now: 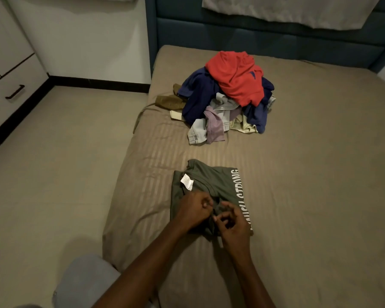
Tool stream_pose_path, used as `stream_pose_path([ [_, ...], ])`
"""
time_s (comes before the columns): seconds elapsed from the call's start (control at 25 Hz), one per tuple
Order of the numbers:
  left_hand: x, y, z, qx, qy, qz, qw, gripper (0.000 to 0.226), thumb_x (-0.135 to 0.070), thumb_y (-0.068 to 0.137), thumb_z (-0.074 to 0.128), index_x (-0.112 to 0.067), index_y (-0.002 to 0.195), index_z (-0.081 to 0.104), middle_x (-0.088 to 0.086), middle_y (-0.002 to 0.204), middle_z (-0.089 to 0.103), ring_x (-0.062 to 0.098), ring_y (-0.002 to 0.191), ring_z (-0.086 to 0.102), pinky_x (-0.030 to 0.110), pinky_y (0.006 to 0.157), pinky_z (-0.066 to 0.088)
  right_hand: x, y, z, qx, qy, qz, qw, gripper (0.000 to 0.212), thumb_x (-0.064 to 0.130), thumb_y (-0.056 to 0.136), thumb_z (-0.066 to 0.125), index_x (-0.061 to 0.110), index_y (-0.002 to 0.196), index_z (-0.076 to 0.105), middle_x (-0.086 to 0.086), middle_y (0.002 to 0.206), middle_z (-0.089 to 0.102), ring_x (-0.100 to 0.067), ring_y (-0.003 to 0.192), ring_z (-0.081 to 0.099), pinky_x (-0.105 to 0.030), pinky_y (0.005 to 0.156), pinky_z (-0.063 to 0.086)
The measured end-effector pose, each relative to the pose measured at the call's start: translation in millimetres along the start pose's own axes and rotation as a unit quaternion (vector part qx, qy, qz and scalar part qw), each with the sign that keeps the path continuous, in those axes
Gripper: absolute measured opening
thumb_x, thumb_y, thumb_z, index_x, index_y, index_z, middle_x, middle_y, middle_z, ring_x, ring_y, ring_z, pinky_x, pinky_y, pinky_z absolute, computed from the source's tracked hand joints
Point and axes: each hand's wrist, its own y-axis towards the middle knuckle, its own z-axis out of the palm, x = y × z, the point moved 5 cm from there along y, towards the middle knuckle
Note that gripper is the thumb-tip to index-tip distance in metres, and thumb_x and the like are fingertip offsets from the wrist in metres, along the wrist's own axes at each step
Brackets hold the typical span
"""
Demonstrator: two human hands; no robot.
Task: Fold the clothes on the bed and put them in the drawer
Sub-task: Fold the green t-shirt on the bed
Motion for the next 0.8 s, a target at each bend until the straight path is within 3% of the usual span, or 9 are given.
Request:
stream_pose_path([
  [0.08, 12.9, -12.0, -9.8, 0.023, -0.021, 0.02, 0.999, 0.022, -0.017, 0.079, 0.067, -0.025, 0.093, 0.081, -0.004, 0.08, 0.073, 0.003, 0.066, 0.063, 0.023, 0.064, 0.051, -5.2, -0.1, -5.7, 0.001, -0.021, 0.008, 1.0, 0.039, -0.004, 0.088, 0.073, 0.021, 0.118, 0.067, 0.003, 0.079, 0.07, -0.012, 0.073, 0.068, -0.036, 0.066, 0.059],
  [0.16, 24.4, -26.9, -10.4, 0.069, -0.06, 0.03, 0.995, 0.027, -0.01, 0.082, 0.069, -0.021, 0.105, 0.077, -0.001, 0.073, 0.069, 0.0, 0.056, 0.058, 0.018, 0.058, 0.045, -8.5, 2.9, -12.5, -0.041, -0.043, 0.023, 0.998, 0.036, -0.002, 0.087, 0.075, 0.017, 0.116, 0.067, 0.002, 0.077, 0.071, -0.015, 0.072, 0.069, -0.036, 0.066, 0.059],
  [0.28, 24.8, -34.1, -3.1, 0.067, -0.104, 0.02, 0.992, 0.024, -0.023, 0.094, 0.067, -0.021, 0.118, 0.066, 0.001, 0.071, 0.066, 0.004, 0.054, 0.06, 0.025, 0.057, 0.05, -10.6, 6.2, -8.0, -0.07, -0.123, 0.071, 0.987, 0.038, 0.013, 0.079, 0.086, 0.02, 0.109, 0.064, 0.002, 0.075, 0.066, -0.013, 0.066, 0.063, -0.031, 0.063, 0.048],
  [0.36, 14.8, -24.0, 1.1, 0.058, -0.056, 0.023, 0.996, 0.022, -0.038, 0.096, 0.065, -0.023, 0.111, 0.068, -0.005, 0.075, 0.068, 0.005, 0.061, 0.062, 0.031, 0.063, 0.054, -15.4, 9.1, 0.2, -0.058, -0.153, 0.089, 0.983, 0.033, 0.017, 0.077, 0.087, 0.025, 0.098, 0.064, 0.003, 0.072, 0.063, -0.01, 0.065, 0.06, -0.03, 0.063, 0.044],
  [0.48, 0.5, -17.7, 1.4, 0.078, -0.01, 0.027, 0.997, 0.028, -0.048, 0.094, 0.064, -0.021, 0.09, 0.067, -0.007, 0.065, 0.065, 0.006, 0.057, 0.063, 0.036, 0.061, 0.054, -14.8, 13.4, 1.7, -0.042, -0.065, 0.057, 0.995, 0.012, 0.014, 0.081, 0.079, 0.022, 0.079, 0.07, 0.001, 0.07, 0.064, -0.013, 0.064, 0.06, -0.033, 0.064, 0.05],
  [0.6, 14.9, -25.4, -14.9, 0.06, -0.1, -0.001, 0.993, 0.045, -0.049, 0.095, 0.066, -0.014, 0.066, 0.058, -0.003, 0.054, 0.057, 0.009, 0.047, 0.058, 0.031, 0.048, 0.052, 4.0, 9.1, 5.3, 0.028, -0.056, -0.038, 0.997, 0.018, 0.009, 0.081, 0.079, 0.025, 0.087, 0.074, -0.003, 0.09, 0.066, -0.014, 0.08, 0.065, -0.027, 0.072, 0.055],
  [0.68, 36.3, -35.1, -27.5, 0.014, -0.183, -0.048, 0.982, 0.052, -0.046, 0.092, 0.073, -0.013, 0.058, 0.052, 0.0, 0.051, 0.047, 0.013, 0.046, 0.054, 0.029, 0.044, 0.048, 12.5, 3.0, 12.6, 0.075, -0.073, -0.081, 0.991, 0.022, -0.001, 0.081, 0.075, 0.018, 0.092, 0.073, -0.003, 0.096, 0.066, -0.015, 0.081, 0.065, -0.027, 0.074, 0.057],
  [0.8, 60.0, -49.4, -29.4, -0.029, -0.298, -0.138, 0.944, 0.041, -0.029, 0.083, 0.085, -0.011, 0.06, 0.057, 0.002, 0.05, 0.054, 0.015, 0.044, 0.054, 0.027, 0.046, 0.047, -0.5, 6.9, 7.5, 0.03, -0.078, -0.064, 0.994, 0.03, -0.012, 0.079, 0.068, 0.016, 0.09, 0.069, -0.002, 0.091, 0.069, -0.016, 0.081, 0.067, -0.032, 0.075, 0.058],
])
